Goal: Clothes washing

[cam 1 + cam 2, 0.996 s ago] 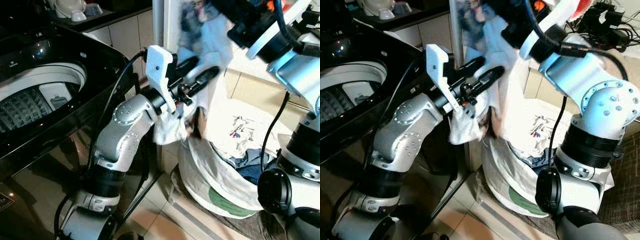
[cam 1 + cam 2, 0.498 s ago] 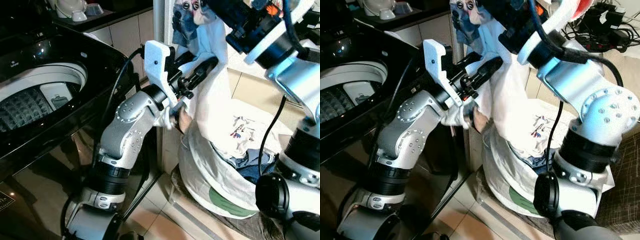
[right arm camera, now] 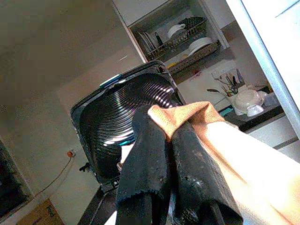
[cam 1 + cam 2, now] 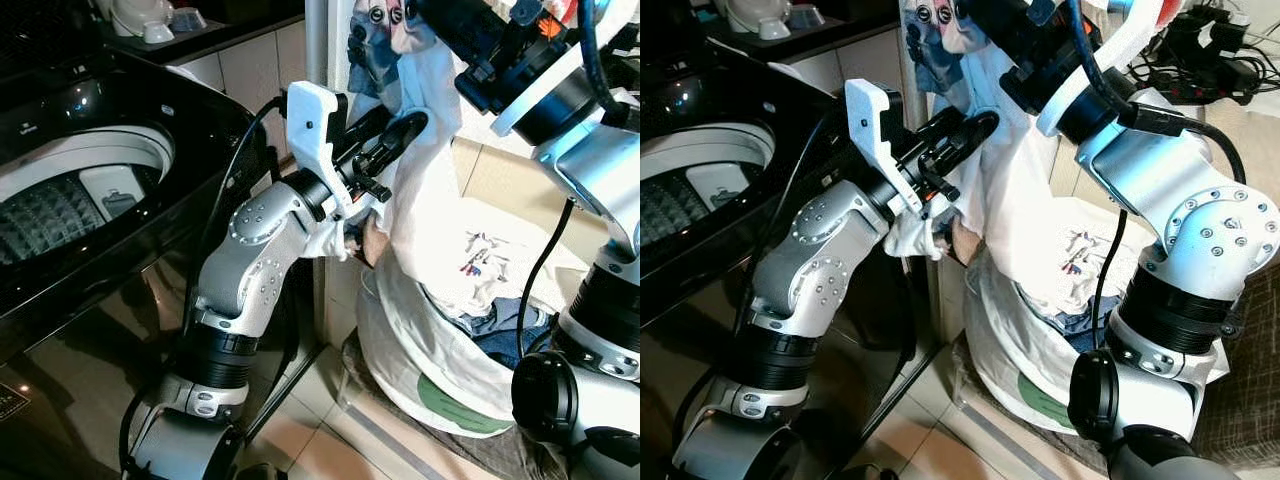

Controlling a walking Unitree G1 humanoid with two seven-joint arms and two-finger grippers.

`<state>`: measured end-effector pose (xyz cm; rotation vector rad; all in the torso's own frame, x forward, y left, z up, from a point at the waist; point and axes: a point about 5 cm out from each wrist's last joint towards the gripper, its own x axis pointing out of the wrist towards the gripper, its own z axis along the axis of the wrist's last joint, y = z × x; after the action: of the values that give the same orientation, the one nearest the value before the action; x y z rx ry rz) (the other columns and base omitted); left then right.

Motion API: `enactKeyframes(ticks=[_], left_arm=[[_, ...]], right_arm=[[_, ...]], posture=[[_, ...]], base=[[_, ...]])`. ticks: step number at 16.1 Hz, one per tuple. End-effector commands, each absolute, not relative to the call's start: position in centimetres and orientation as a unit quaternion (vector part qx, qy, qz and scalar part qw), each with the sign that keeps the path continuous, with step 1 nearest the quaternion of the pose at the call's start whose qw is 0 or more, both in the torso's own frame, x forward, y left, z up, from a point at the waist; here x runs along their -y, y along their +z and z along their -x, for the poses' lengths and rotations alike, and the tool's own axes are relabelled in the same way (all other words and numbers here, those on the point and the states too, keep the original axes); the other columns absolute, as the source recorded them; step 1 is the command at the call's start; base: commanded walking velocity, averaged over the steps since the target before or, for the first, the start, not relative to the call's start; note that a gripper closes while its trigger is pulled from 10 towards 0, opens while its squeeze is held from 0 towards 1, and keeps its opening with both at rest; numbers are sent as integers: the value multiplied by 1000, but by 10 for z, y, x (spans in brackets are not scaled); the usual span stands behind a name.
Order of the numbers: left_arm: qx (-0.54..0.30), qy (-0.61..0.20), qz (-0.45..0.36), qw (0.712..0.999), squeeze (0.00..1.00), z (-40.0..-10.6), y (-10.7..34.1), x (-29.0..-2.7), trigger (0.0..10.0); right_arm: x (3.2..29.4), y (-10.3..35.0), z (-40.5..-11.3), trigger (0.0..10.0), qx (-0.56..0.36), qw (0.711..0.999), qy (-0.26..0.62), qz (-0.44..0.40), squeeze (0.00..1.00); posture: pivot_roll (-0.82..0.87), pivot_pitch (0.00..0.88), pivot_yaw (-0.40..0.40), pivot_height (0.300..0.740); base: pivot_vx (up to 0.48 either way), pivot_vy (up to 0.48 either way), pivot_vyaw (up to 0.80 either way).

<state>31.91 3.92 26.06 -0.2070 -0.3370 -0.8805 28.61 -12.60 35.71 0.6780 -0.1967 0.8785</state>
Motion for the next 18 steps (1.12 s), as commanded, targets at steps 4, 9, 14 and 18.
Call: enactKeyframes(ticks=[4,9,14,18], left_arm=[[153,-418,59,894,0,-322,254,-40,0],[150,-410,39,899,0,-325,251,-44,0],[156,-388,46,907,0,-330,253,-51,0],[162,-371,58,912,0,-334,257,-59,0]], right_arm=[[123,362,-280,0,107,837,429,-322,0],[123,363,-279,0,109,836,429,-324,0],[123,363,-279,0,109,839,424,-322,0],[126,363,-279,10000,114,846,412,-319,1000]], posture=[[-122,0,46,740],[-122,0,47,740],[-123,0,49,740],[-123,0,58,740]], base=[[0,0,0],[0,0,0],[0,0,0],[0,0,0]])
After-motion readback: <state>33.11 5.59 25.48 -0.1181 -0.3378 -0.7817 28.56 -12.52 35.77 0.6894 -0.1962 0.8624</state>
